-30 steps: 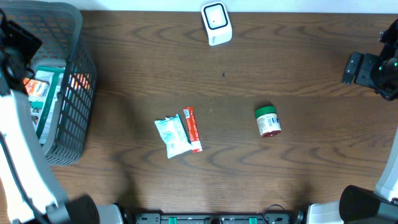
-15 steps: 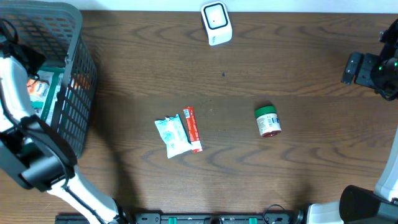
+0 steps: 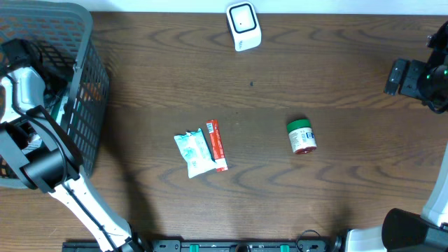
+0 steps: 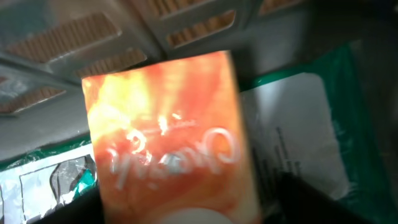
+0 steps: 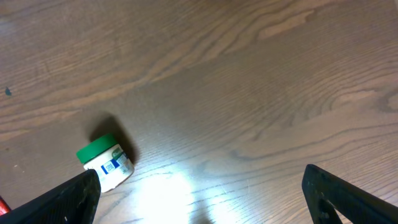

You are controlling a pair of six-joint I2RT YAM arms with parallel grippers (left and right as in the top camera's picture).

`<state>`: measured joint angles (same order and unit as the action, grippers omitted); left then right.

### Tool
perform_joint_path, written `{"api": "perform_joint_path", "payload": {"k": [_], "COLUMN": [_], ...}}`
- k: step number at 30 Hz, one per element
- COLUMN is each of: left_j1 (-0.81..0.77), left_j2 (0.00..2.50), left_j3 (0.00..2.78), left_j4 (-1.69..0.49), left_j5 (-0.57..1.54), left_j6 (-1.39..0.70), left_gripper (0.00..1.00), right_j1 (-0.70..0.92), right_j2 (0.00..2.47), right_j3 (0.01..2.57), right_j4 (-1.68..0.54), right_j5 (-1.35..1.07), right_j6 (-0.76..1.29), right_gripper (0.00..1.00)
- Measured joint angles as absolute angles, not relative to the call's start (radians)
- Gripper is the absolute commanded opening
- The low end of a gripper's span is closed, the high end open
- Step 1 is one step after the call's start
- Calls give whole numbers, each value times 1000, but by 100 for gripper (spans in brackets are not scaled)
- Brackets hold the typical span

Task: Scan the item barcode
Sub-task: 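Grasp the orange Kleenex tissue pack in the basket with the left gripper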

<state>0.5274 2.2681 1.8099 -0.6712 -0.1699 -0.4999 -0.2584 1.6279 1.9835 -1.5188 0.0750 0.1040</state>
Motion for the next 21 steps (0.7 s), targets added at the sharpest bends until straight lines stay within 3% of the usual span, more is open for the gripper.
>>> {"api": "perform_joint_path", "payload": {"k": [2,10,16,21], "left_j1": [527,527,527,528], "left_j2": [2267,2173,1893,1674], "left_j3": [1813,1812,1813,1813], "left_j4": [-671,-721,-824,-1000], "left_j5": [-171,-175,-169,12], "left_j6": [-498,-501,-521,-508], "left_gripper": [38,25,25,24], "right_j1": [-258,-258,-258,-258], "right_j2": [1628,1628,1628,1628], "right_j3": [1983,1983,1983,1983], "right_j4": [-1519,-1519,-1519,-1519], "right_j5": [75,75,75,75], "right_j6": [104,104,104,104], "right_gripper": [99,99,99,99]}}
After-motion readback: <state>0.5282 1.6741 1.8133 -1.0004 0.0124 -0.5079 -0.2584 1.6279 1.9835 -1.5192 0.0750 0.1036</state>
